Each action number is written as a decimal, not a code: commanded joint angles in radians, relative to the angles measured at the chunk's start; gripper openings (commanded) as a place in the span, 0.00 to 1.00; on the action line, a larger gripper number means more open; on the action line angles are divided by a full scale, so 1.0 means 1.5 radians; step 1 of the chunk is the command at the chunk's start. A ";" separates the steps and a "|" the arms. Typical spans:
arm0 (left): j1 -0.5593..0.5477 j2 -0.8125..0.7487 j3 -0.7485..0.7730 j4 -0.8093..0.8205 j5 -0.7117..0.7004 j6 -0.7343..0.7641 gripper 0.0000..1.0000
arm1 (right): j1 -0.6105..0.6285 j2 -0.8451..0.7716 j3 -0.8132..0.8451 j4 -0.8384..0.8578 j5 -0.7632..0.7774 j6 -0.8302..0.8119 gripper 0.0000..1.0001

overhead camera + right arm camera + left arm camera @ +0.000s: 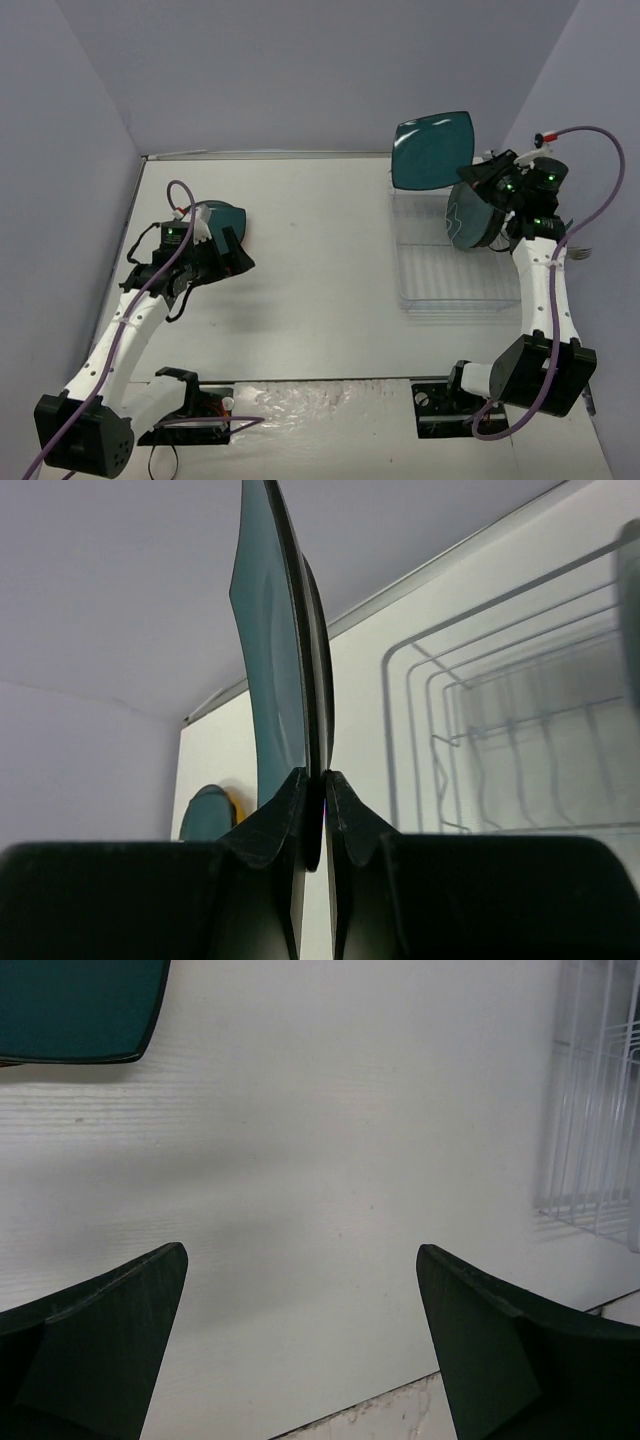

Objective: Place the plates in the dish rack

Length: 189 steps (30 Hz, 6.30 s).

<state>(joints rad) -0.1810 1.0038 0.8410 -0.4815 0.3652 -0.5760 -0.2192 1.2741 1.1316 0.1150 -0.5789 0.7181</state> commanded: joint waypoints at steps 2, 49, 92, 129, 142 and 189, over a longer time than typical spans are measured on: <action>0.007 -0.023 0.042 -0.046 -0.050 0.091 0.97 | -0.080 -0.035 0.080 0.005 -0.069 -0.099 0.00; -0.002 -0.025 -0.017 -0.024 -0.111 0.133 0.97 | -0.011 0.024 0.077 0.130 0.308 -0.514 0.00; 0.000 -0.029 -0.015 -0.024 -0.135 0.134 0.97 | 0.096 0.023 -0.161 0.238 0.443 -0.580 0.00; 0.002 -0.021 -0.014 -0.016 -0.133 0.137 0.97 | 0.109 -0.084 -0.327 0.180 0.450 -0.431 0.00; 0.002 -0.019 -0.012 -0.018 -0.133 0.139 0.97 | 0.139 -0.105 -0.378 0.255 0.561 -0.435 0.00; 0.001 -0.029 -0.015 -0.021 -0.145 0.138 0.97 | 0.179 -0.040 -0.348 0.301 0.635 -0.408 0.38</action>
<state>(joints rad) -0.1772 0.9760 0.7845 -0.5488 0.1516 -0.3782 0.0528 1.2637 0.5762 0.6233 0.3737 0.0733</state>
